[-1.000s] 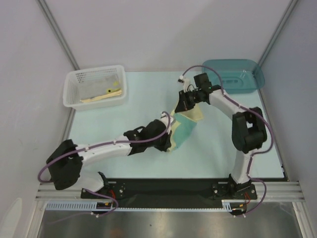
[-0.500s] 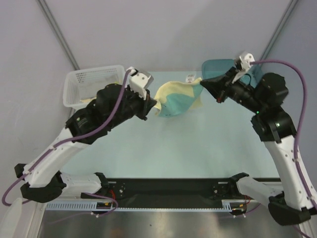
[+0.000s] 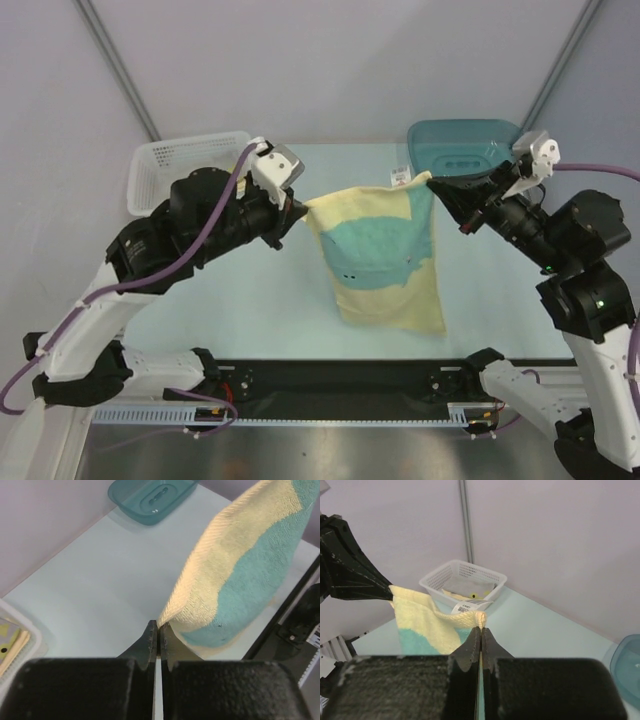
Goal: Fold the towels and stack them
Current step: Flatten out the crumpled towel
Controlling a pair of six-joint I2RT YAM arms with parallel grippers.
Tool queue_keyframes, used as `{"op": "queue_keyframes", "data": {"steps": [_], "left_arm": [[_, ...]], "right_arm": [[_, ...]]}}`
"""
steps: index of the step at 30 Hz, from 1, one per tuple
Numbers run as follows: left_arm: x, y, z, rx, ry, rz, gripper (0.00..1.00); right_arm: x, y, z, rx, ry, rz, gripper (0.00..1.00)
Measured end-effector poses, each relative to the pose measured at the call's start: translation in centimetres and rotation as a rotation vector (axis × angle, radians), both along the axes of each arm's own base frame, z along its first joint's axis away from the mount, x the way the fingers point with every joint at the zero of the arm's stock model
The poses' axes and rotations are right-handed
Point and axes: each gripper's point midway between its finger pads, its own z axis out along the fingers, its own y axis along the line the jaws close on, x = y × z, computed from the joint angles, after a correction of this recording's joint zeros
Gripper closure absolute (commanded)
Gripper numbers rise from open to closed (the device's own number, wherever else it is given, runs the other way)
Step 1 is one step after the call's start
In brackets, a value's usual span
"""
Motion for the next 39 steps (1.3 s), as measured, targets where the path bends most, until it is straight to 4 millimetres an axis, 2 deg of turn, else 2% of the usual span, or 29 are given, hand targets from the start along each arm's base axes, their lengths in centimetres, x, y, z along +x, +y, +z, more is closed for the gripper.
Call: {"op": "queue_keyframes", "data": {"steps": [3, 6, 8, 12, 14, 16, 17, 20, 22, 24, 26, 28, 31, 33, 35, 37, 39], "left_arm": [[1.7, 0.0, -0.9, 0.049, -0.008, 0.038, 1.0], [5.2, -0.5, -3.6, 0.096, 0.03, 0.08, 1.0], [8.3, -0.4, -6.7, 0.152, 0.075, 0.121, 1.0], [14.5, -0.8, -13.5, 0.275, 0.14, 0.185, 1.0], [17.9, -1.2, -16.6, 0.321, 0.156, 0.215, 1.0], [21.3, -1.2, -18.9, 0.353, 0.155, 0.261, 1.0], [23.4, -1.0, -20.1, 0.376, 0.152, 0.295, 1.0], [28.4, -0.8, -21.3, 0.401, 0.093, 0.37, 1.0], [31.0, -0.4, -21.3, 0.412, 0.037, 0.413, 1.0], [32.6, -0.3, -20.4, 0.416, -0.026, 0.441, 1.0], [33.3, -0.3, -19.2, 0.413, -0.077, 0.457, 1.0], [33.6, -0.5, -18.1, 0.392, -0.107, 0.461, 1.0], [32.3, -0.5, -17.2, 0.381, -0.117, 0.45, 1.0], [29.9, -0.2, -17.1, 0.39, -0.11, 0.429, 1.0], [26.2, -0.4, -16.3, 0.396, -0.111, 0.385, 1.0], [22.1, -1.0, -14.8, 0.392, -0.125, 0.328, 1.0], [17.3, -1.4, -12.2, 0.362, -0.163, 0.27, 1.0]], "right_arm": [[2.1, 0.6, -1.9, -0.018, 0.047, -0.017, 1.0], [6.7, 1.8, -6.5, -0.054, 0.152, -0.036, 1.0], [10.0, 2.0, -10.0, -0.06, 0.232, -0.054, 1.0], [18.1, 2.0, -19.1, -0.055, 0.435, -0.081, 1.0], [21.2, 2.1, -22.8, -0.046, 0.502, -0.086, 1.0], [23.4, 2.2, -25.4, -0.036, 0.539, -0.082, 1.0], [24.4, 2.2, -26.2, -0.028, 0.547, -0.081, 1.0], [27.2, 2.2, -26.4, 0.008, 0.52, -0.067, 1.0], [29.2, 2.1, -25.4, 0.032, 0.474, -0.059, 1.0], [30.6, 2.1, -24.2, 0.045, 0.427, -0.05, 1.0], [31.5, 2.0, -23.4, 0.05, 0.391, -0.044, 1.0], [31.5, 2.1, -23.1, 0.05, 0.379, -0.034, 1.0], [30.8, 2.4, -23.2, 0.033, 0.382, -0.031, 1.0], [29.1, 2.6, -23.5, 0.004, 0.402, -0.033, 1.0], [26.1, 3.2, -22.9, -0.031, 0.416, -0.032, 1.0], [22.3, 4.1, -21.2, -0.059, 0.4, -0.015, 1.0], [17.5, 5.2, -18.4, -0.076, 0.346, 0.016, 1.0]]}}
